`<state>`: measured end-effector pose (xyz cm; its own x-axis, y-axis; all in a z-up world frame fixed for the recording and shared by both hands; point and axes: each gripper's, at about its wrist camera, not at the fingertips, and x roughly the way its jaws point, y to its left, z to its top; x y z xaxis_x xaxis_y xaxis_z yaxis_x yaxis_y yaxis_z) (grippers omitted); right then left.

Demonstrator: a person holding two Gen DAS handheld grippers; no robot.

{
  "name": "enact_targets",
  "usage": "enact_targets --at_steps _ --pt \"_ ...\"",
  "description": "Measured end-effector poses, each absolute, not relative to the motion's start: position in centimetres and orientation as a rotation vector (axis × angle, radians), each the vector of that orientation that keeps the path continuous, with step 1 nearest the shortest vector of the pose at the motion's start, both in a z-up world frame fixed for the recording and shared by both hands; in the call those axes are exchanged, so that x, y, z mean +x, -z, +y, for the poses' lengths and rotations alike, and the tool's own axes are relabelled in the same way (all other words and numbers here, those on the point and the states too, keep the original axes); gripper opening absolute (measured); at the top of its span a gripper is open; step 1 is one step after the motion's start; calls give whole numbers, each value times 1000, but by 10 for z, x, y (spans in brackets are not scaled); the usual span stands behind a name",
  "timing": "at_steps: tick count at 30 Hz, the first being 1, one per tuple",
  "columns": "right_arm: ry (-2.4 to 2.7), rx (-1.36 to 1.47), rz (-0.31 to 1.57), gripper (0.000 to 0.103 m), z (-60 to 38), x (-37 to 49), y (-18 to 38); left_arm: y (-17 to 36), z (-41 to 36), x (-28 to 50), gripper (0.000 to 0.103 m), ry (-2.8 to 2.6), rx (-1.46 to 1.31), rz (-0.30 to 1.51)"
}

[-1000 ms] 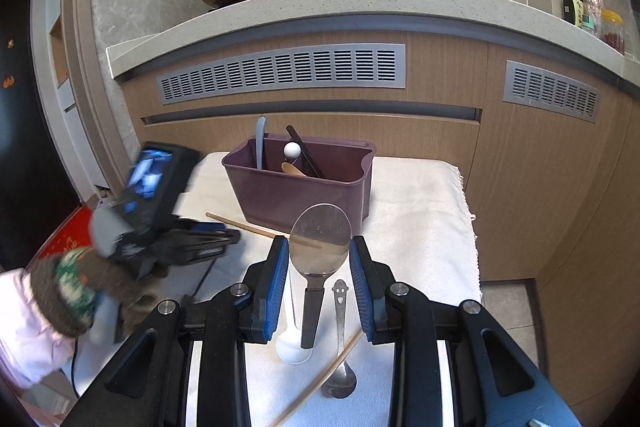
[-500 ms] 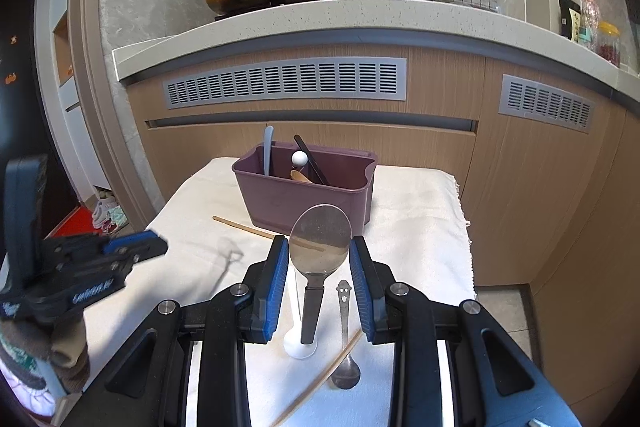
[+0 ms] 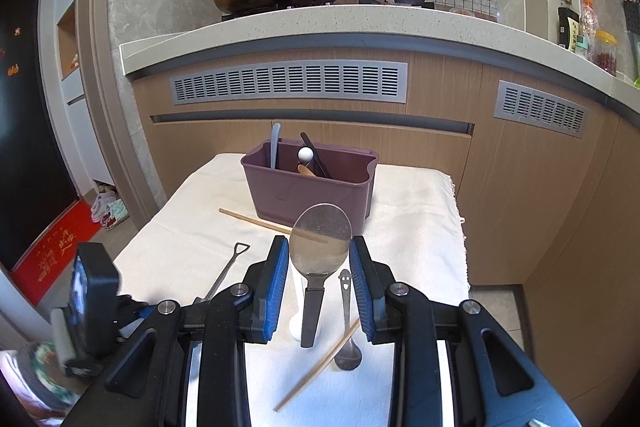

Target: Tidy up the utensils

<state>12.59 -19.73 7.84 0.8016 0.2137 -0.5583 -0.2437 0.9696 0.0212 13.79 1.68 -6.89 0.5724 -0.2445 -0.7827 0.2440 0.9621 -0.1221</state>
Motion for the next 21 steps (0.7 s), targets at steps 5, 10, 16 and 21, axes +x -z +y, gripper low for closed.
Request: enact_targets --at_steps 5,10,16,21 --pt "-251 -43 600 29 -199 125 -75 71 4 147 34 220 38 894" --pt "-248 -43 588 29 -202 121 -77 50 12 139 33 214 35 802" --pt "-261 -37 576 29 -200 117 -79 20 23 128 18 191 38 701" --pt "-251 -42 573 29 -201 117 -81 12 26 136 17 190 42 681"
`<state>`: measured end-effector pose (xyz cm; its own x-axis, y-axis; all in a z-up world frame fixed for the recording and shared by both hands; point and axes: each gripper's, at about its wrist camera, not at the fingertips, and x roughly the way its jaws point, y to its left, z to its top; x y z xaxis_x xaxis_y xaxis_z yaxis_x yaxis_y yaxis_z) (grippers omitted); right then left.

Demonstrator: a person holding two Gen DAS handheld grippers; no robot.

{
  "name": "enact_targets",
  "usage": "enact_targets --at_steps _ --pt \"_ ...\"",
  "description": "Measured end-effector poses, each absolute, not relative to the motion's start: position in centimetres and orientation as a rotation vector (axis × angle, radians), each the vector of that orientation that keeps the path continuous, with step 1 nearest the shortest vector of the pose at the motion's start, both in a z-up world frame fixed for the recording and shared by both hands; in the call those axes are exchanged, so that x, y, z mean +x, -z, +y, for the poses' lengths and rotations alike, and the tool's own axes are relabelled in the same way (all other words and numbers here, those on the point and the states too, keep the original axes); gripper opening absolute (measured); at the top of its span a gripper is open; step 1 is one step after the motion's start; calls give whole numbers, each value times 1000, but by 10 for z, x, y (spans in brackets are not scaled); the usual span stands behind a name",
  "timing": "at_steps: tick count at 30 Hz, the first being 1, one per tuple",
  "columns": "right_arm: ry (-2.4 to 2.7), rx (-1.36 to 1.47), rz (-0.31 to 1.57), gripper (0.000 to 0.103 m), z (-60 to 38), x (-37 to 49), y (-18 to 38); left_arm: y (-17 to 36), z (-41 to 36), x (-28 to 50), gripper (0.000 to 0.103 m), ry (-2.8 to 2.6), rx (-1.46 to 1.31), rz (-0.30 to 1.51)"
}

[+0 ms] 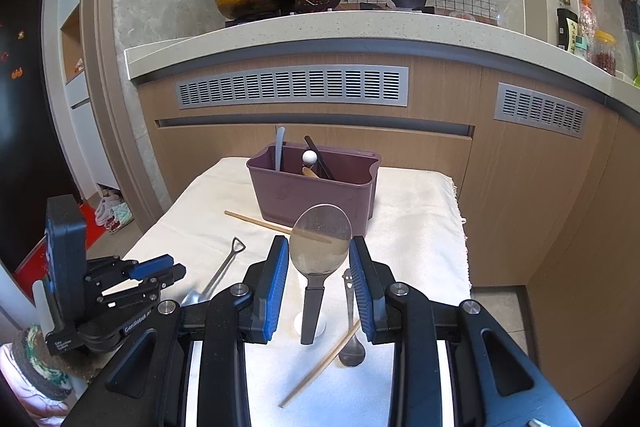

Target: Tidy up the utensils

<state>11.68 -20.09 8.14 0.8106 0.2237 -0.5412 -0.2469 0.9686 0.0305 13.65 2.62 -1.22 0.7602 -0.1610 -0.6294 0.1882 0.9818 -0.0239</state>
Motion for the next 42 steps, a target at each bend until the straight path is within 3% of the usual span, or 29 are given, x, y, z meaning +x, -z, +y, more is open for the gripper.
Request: enact_targets --at_steps 7,11,15,20,26,34,37,40,42 --pt "-246 -51 619 29 -203 131 -69 29 42 142 20 258 -4 815" --pt "-297 -132 670 30 -183 163 -58 45 45 133 43 308 -54 904" --pt "-288 -205 708 30 -167 185 -49 46 52 127 65 240 -58 883" --pt "-309 -187 768 47 -147 181 -30 41 68 131 73 140 -62 858" --pt "-439 -171 938 45 -72 155 36 32 107 134 83 -3 -51 776" --pt "-371 -197 960 47 -2 160 62 29 158 133 87 -40 -109 733" --pt "-357 -249 975 36 -2 161 64 31 169 132 87 -44 -137 733" --pt "-402 -309 1002 5 -17 154 61 34 173 134 88 -40 -159 744" --pt "-401 -353 1001 5 -32 148 58 37 170 136 88 -22 -171 757"
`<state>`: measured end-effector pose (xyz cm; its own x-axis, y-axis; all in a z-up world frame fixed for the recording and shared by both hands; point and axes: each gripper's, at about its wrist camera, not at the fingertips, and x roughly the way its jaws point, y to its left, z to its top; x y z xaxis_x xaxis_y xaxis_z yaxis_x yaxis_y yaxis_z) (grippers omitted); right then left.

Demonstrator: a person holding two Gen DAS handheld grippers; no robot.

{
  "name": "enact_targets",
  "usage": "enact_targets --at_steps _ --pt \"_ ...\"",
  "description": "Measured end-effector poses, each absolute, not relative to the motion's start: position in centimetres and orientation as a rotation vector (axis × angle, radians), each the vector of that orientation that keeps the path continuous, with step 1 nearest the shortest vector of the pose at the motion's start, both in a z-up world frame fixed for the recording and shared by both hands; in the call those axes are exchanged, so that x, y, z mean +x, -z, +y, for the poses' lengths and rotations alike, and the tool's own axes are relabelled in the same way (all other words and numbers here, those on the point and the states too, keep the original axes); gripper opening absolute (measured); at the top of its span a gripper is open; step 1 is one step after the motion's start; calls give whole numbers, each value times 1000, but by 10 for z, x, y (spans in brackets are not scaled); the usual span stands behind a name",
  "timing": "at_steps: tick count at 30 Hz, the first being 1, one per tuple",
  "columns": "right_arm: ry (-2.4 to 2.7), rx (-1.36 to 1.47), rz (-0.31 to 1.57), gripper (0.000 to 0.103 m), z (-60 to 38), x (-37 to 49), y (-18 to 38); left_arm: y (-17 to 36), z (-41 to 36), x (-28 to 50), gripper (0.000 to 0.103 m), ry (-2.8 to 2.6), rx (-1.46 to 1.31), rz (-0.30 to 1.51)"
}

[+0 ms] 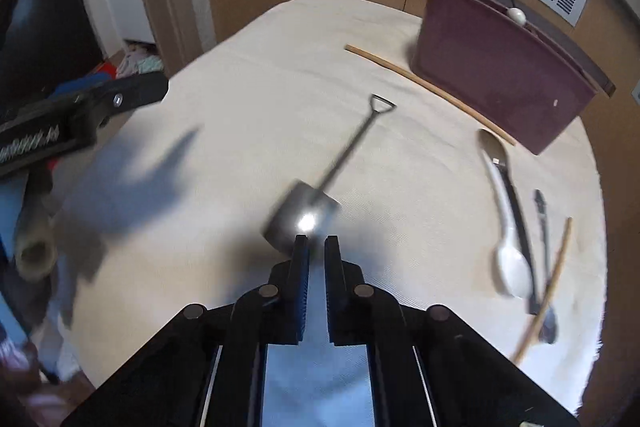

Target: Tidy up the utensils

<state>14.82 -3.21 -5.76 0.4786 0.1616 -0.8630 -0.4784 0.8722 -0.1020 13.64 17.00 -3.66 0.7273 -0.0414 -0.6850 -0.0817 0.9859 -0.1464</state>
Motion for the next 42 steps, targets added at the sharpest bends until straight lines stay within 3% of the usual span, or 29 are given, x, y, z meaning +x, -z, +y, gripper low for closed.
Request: enact_targets --at_steps 3,6,8,10,12,16,18,20,21,22,30,32,37,39,42 --pt "-365 -402 1004 5 -62 144 54 39 158 141 88 22 -168 779" --pt "-376 -316 1033 14 -81 146 48 42 144 147 89 55 -151 795" --pt "-401 -270 1020 24 -76 145 45 42 141 150 89 30 -141 797" --pt "-430 -221 1000 52 -59 145 46 41 143 151 89 -2 -145 799" --pt "-419 -189 1002 59 -37 152 53 38 146 150 89 -23 -138 795" --pt "-406 -198 1021 54 -8 167 70 29 154 144 93 -58 -117 765" --pt "-423 -267 994 34 1 164 69 28 159 143 94 -65 -128 760" --pt "-470 -331 986 23 -2 157 64 28 162 144 94 -65 -133 761" --pt "-483 -348 985 3 -6 156 62 29 162 146 94 -63 -132 764" --pt "-475 -383 983 0 -14 153 59 29 161 147 94 -60 -131 766" --pt "-268 -490 959 0 -113 163 52 34 116 178 94 140 -53 828" --pt "-249 -444 954 7 -131 163 46 38 100 191 94 218 -38 899" --pt "-197 -319 883 34 -167 157 31 46 66 181 90 394 -29 1038" --pt "-177 -264 876 39 -179 160 31 47 55 164 82 433 -20 1050" --pt "-159 -195 879 41 -195 169 39 54 48 151 78 434 -38 1069"
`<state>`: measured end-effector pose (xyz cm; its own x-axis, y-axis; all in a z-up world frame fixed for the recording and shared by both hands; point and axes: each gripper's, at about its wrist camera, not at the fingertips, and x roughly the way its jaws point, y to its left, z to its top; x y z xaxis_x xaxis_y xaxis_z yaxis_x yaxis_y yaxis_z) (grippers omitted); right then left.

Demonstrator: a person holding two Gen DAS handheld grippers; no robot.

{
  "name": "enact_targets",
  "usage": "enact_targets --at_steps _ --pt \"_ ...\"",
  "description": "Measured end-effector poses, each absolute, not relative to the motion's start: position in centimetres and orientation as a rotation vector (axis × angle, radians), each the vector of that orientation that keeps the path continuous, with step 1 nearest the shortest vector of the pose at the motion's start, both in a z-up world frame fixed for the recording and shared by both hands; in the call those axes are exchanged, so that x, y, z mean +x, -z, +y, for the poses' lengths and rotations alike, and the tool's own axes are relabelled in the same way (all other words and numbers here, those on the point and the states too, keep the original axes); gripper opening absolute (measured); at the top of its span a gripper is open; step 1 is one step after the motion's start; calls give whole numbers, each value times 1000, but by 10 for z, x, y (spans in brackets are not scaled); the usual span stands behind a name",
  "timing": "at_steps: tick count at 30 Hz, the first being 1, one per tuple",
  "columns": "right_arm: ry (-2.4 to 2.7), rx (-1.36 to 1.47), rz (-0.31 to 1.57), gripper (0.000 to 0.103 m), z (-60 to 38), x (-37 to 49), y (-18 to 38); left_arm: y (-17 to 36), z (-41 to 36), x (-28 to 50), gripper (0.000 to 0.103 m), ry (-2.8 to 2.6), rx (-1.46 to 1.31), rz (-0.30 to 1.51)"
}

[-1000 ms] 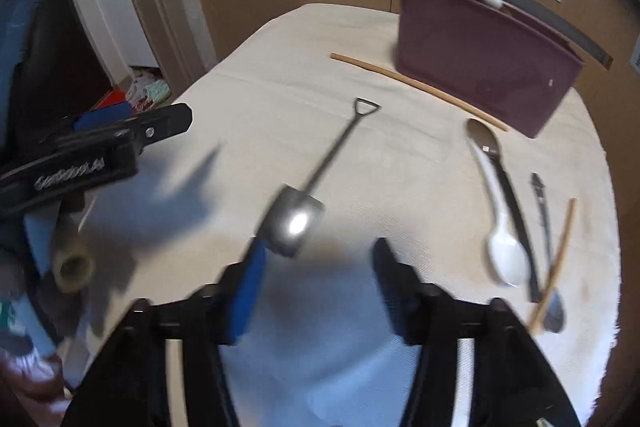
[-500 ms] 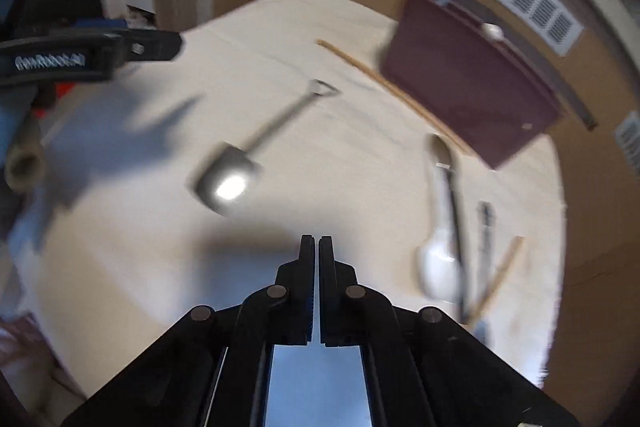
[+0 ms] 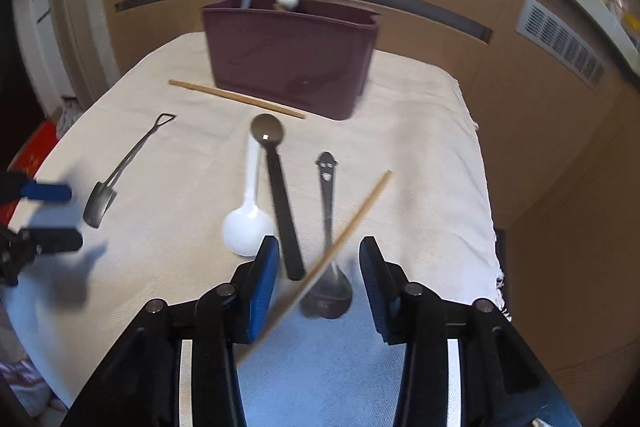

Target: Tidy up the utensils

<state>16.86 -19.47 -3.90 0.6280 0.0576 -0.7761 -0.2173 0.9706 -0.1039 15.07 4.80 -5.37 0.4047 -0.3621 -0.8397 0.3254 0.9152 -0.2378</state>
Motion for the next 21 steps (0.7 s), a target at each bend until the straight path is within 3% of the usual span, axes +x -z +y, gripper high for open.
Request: enact_targets --at_steps 5,8,15,17,21 --pt "-138 -125 883 44 -216 166 48 64 26 159 78 459 -55 1116" --pt "-115 -97 873 55 -230 158 48 61 4 173 78 589 -122 1144" --pt "-45 -29 900 56 -265 150 57 61 -52 223 79 780 -218 1135" --pt "-41 -29 903 56 -269 148 57 53 -63 230 79 814 -140 1120" --pt "-56 -44 886 62 -270 145 56 30 -74 216 84 804 322 943"
